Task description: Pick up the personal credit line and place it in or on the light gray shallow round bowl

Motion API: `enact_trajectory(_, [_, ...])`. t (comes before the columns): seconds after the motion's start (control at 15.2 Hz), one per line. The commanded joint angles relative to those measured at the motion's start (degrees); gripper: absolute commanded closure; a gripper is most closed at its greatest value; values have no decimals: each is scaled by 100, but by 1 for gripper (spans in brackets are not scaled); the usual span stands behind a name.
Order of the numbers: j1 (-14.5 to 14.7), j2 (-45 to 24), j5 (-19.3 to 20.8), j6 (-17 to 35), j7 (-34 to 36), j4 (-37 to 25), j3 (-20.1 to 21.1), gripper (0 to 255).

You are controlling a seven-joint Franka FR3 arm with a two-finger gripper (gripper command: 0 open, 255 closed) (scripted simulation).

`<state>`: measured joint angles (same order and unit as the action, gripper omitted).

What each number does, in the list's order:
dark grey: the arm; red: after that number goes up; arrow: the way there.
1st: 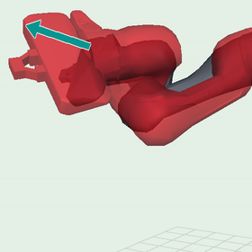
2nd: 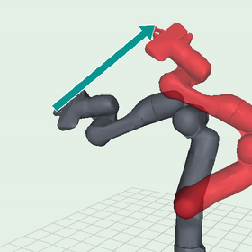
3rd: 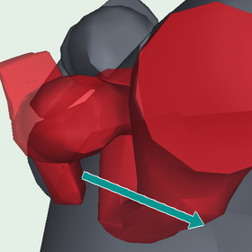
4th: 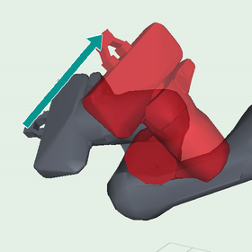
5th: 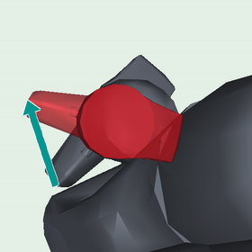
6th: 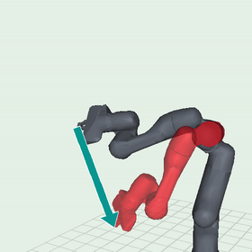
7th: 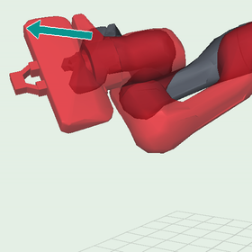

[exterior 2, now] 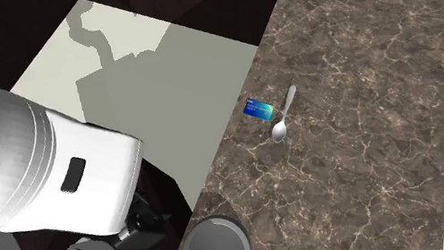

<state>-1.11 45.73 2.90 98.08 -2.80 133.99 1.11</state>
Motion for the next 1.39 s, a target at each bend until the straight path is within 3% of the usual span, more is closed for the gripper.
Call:
enact_trajectory(0.0, [0, 0, 0, 0, 0, 0, 0, 0])
enact_trajectory(0.73, [-368, -1688, -252, 1636, 2442, 102, 1173, 0])
enact_trajectory(1.32, [-775, -3704, 298, 2581, 4605, -719, 1932, 0])
